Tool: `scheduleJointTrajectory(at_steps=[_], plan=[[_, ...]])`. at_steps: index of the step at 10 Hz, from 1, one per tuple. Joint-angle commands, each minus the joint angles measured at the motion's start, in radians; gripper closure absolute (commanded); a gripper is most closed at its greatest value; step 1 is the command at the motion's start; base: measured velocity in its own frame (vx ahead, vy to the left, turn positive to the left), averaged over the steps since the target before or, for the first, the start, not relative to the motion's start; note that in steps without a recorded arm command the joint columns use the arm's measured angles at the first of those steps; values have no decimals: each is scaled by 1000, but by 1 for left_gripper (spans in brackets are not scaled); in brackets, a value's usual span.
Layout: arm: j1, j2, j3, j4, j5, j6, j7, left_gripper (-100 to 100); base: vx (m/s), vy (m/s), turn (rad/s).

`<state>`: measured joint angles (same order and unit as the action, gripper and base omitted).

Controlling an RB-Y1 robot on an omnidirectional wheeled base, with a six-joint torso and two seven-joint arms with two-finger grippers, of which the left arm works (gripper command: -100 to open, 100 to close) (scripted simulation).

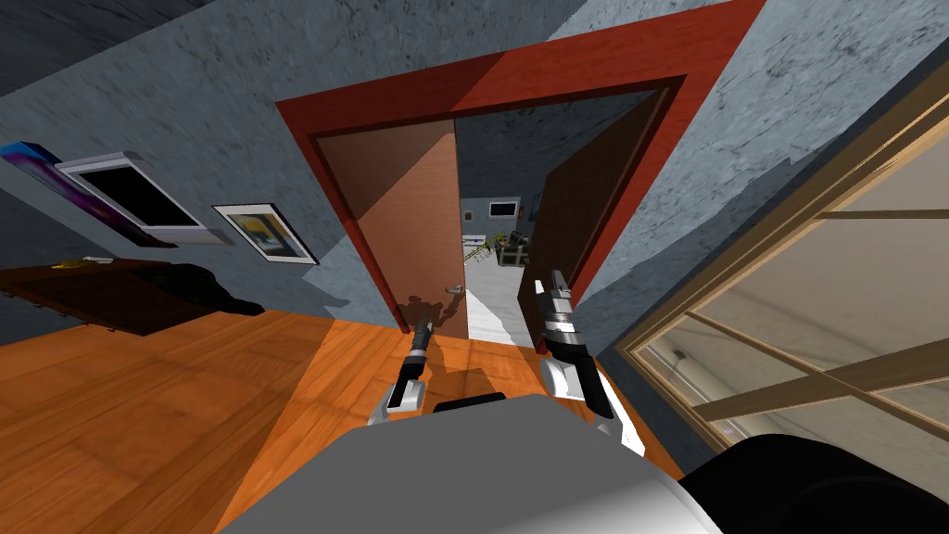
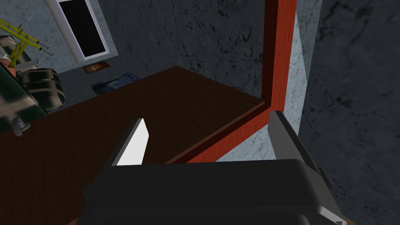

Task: Push the door open

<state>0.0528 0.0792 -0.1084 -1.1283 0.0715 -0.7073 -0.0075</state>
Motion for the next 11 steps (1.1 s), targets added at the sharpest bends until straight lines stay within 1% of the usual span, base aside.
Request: scheduleJointTrajectory(at_steps=[1, 2, 5, 6, 7, 8, 10, 11], plan=[[-18, -6, -5, 43, 0, -10, -3, -100, 57, 10, -16], [-18, -6, -5, 43, 0, -10, -3, -100, 39, 8, -13], [-55, -13, -17, 121, 0, -24, -4, -100, 70, 13, -28], [-55, -13, -17, 124, 0, -24, -4, -100, 68, 8, -12], [-66, -15, -20, 149, 0, -27, -4, -100, 55, 19, -14], [-88, -21, -28, 197, -1, -35, -5, -100, 103, 31, -62], [-110, -27, -35, 247, -1, -43, -5, -100, 130, 32, -29], [-129, -34, -41, 290, -1, -50, -6, -100, 149, 29, -37]])
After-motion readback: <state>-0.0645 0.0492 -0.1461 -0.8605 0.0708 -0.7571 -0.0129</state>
